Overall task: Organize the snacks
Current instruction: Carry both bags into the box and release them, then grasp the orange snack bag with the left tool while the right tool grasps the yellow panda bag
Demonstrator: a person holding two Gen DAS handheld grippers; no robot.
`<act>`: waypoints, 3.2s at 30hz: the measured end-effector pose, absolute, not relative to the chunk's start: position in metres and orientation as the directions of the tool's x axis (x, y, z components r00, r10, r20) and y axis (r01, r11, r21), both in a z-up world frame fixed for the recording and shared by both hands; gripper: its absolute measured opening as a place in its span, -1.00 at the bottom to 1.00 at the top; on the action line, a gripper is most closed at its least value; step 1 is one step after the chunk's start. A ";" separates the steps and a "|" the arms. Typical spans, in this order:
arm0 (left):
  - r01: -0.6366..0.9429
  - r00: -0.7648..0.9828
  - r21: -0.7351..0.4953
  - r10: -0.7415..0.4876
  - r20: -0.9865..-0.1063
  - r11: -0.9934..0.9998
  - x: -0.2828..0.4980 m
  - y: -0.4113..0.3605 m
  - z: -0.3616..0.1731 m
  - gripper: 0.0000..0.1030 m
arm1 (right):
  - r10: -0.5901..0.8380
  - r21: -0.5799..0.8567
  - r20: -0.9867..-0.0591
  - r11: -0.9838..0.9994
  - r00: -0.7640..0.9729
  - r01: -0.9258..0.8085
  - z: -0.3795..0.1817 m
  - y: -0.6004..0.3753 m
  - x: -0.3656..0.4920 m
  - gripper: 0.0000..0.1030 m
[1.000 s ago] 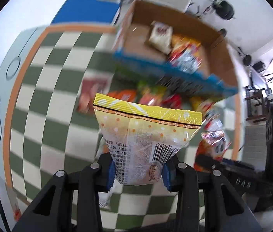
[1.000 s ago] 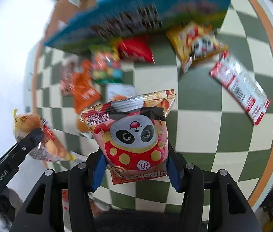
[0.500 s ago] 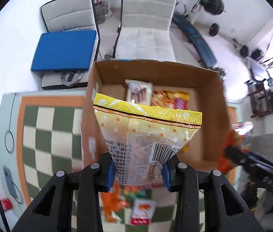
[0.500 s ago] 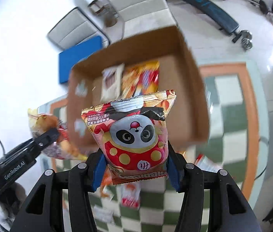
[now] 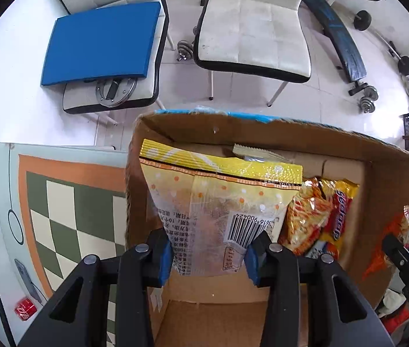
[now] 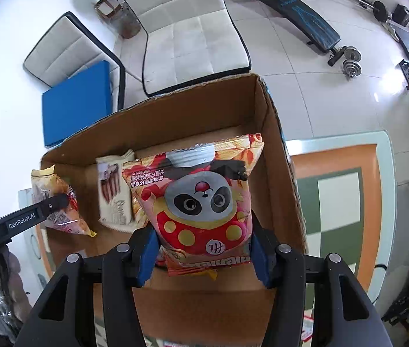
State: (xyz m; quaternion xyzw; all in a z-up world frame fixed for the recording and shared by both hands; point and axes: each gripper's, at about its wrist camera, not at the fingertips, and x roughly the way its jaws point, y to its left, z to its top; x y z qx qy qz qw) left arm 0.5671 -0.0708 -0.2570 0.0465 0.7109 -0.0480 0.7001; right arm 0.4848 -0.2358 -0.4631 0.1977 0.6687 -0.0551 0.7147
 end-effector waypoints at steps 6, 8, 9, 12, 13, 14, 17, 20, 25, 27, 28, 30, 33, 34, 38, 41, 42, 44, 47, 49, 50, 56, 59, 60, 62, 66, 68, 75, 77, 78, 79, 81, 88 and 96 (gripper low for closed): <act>0.155 -0.014 -0.033 -0.031 -0.999 0.987 0.571 -0.080 -0.255 0.50 | 0.192 0.201 -0.980 0.919 0.061 0.340 -0.478 -0.232 0.493 0.73; 0.158 0.000 -0.042 -0.042 -0.999 0.987 0.569 -0.081 -0.251 0.61 | 0.184 0.192 -0.981 0.923 0.056 0.332 -0.479 -0.230 0.493 0.77; 0.161 0.001 -0.045 -0.046 -0.999 0.986 0.567 -0.082 -0.249 0.61 | 0.186 0.193 -0.981 0.923 0.051 0.332 -0.479 -0.229 0.492 0.81; 0.169 0.006 -0.062 -0.064 -0.998 0.984 0.561 -0.083 -0.244 0.65 | 0.189 0.193 -0.981 0.926 0.046 0.324 -0.478 -0.226 0.489 0.82; 0.175 0.011 -0.070 -0.073 -0.997 0.982 0.557 -0.084 -0.241 0.65 | 0.186 0.190 -0.982 0.930 0.043 0.314 -0.477 -0.223 0.487 0.82; 0.176 0.020 -0.074 -0.078 -0.997 0.982 0.554 -0.084 -0.238 0.65 | 0.181 0.185 -0.983 0.934 0.042 0.307 -0.476 -0.222 0.486 0.83; 0.184 0.091 -0.076 -0.094 -0.991 0.980 0.541 -0.082 -0.221 0.65 | 0.182 0.186 -0.983 0.943 0.040 0.276 -0.471 -0.214 0.478 0.83; 0.191 0.203 -0.055 -0.094 -0.975 0.980 0.521 -0.080 -0.194 0.65 | 0.225 0.231 -0.973 0.935 0.054 0.267 -0.464 -0.210 0.467 0.83; 0.201 0.323 -0.033 -0.098 -0.941 0.979 0.480 -0.076 -0.157 0.65 | 0.203 0.226 -0.972 0.948 0.121 0.223 -0.435 -0.198 0.438 0.83; 0.191 0.354 -0.038 -0.105 -0.929 0.981 0.460 -0.071 -0.144 0.65 | 0.203 0.231 -0.968 0.950 0.149 0.211 -0.423 -0.194 0.425 0.83; 0.188 0.370 -0.040 -0.109 -0.923 0.981 0.448 -0.070 -0.138 0.65 | 0.206 0.238 -0.964 0.950 0.167 0.203 -0.415 -0.192 0.416 0.83; 0.180 0.397 -0.030 -0.101 -0.912 0.983 0.428 -0.066 -0.130 0.65 | 0.216 0.252 -0.957 0.949 0.191 0.191 -0.405 -0.188 0.399 0.83; 0.175 0.434 -0.014 -0.090 -0.897 0.985 0.393 -0.056 -0.128 0.65 | 0.229 0.270 -0.948 0.947 0.221 0.177 -0.395 -0.183 0.368 0.83; 0.168 0.436 -0.010 -0.084 -0.896 0.986 0.381 -0.051 -0.130 0.65 | 0.229 0.272 -0.946 0.946 0.228 0.175 -0.394 -0.182 0.355 0.83; 0.121 0.404 0.002 -0.047 -0.914 0.993 0.345 -0.032 -0.154 0.65 | 0.232 0.276 -0.946 0.942 0.226 0.191 -0.406 -0.181 0.312 0.83; 0.095 0.344 -0.006 -0.039 -0.938 0.995 0.325 -0.020 -0.180 0.65 | 0.237 0.278 -0.951 0.938 0.200 0.207 -0.424 -0.184 0.288 0.82; 0.090 0.325 -0.010 -0.039 -0.945 0.996 0.318 -0.018 -0.188 0.65 | 0.240 0.276 -0.954 0.937 0.180 0.213 -0.434 -0.185 0.281 0.82; 0.078 0.278 -0.018 -0.039 -0.960 0.997 0.313 -0.012 -0.208 0.65 | 0.239 0.270 -0.959 0.936 0.154 0.225 -0.449 -0.188 0.273 0.81; 0.055 0.216 -0.025 -0.036 -0.976 0.998 0.309 -0.007 -0.236 0.65 | 0.219 0.244 -0.967 0.941 0.131 0.233 -0.469 -0.191 0.271 0.79; 0.040 0.170 -0.039 -0.045 -0.984 0.998 0.312 -0.003 -0.256 0.65 | 0.202 0.224 -0.973 0.945 0.113 0.240 -0.486 -0.193 0.273 0.75; 0.032 0.150 -0.044 -0.049 -0.987 0.999 0.313 -0.001 -0.264 0.65 | 0.194 0.216 -0.975 0.946 0.110 0.241 -0.492 -0.194 0.275 0.74; 0.009 0.047 -0.048 -0.048 -0.998 0.999 0.323 0.004 -0.317 0.65 | 0.141 0.148 -0.989 0.963 0.046 0.225 -0.533 -0.190 0.293 0.49; -0.008 0.003 -0.053 -0.053 -0.999 0.999 0.328 0.007 -0.337 0.65 | 0.104 0.107 -0.994 0.969 0.023 0.222 -0.546 -0.187 0.300 0.24; -0.012 -0.006 -0.061 -0.061 -0.998 0.998 0.329 0.008 -0.341 0.65 | 0.078 0.082 -0.997 0.973 0.026 0.214 -0.548 -0.187 0.302 -0.03; -0.021 -0.020 -0.066 -0.066 -0.998 0.998 0.330 0.011 -0.348 0.65 | 0.066 0.067 -0.998 0.974 0.013 0.217 -0.550 -0.188 0.302 -0.16; -0.023 -0.027 -0.078 -0.079 -0.997 0.997 0.332 0.014 -0.353 0.65 | 0.081 0.078 -0.997 0.977 -0.005 0.198 -0.548 -0.187 0.291 -0.37; -0.023 -0.021 -0.086 -0.086 -0.996 0.996 0.331 0.014 -0.354 0.65 | 0.109 0.103 -0.994 0.973 -0.021 0.206 -0.550 -0.189 0.283 -0.47; -0.016 -0.026 -0.104 -0.104 -0.994 0.994 0.328 0.019 -0.350 -0.14 | 0.212 0.188 -0.976 0.942 -0.056 0.278 -0.553 -0.199 0.251 -0.54; -0.001 -0.028 -0.099 -0.099 -0.995 0.995 0.316 0.019 -0.349 -0.17 | 0.228 0.198 -0.971 0.935 -0.070 0.293 -0.552 -0.199 0.241 -0.54; 0.010 -0.027 -0.091 -0.091 -0.996 0.996 0.310 0.018 -0.348 -0.18 | 0.235 0.203 -0.969 0.933 -0.075 0.298 -0.552 -0.199 0.238 -0.54; 0.021 -0.028 -0.082 -0.082 -0.996 0.996 0.304 0.017 -0.347 -0.18 | 0.245 0.211 -0.966 0.929 -0.077 0.303 -0.553 -0.199 0.235 -0.53; 0.037 -0.024 -0.068 -0.067 -0.997 0.997 0.292 0.016 -0.344 -0.18 | 0.260 0.217 -0.960 0.922 -0.099 0.322 -0.552 -0.201 0.229 -0.47; 0.061 -0.042 -0.045 -0.042 -0.998 0.997 0.269 0.020 -0.346 -0.13 | 0.232 0.197 -0.961 0.957 -0.152 0.213 -0.552 -0.185 0.242 0.42; 0.066 -0.070 -0.043 -0.038 -0.997 0.997 0.272 0.018 -0.354 -0.02 | 0.174 0.135 -0.949 0.978 -0.261 0.161 -0.591 -0.159 0.259 0.42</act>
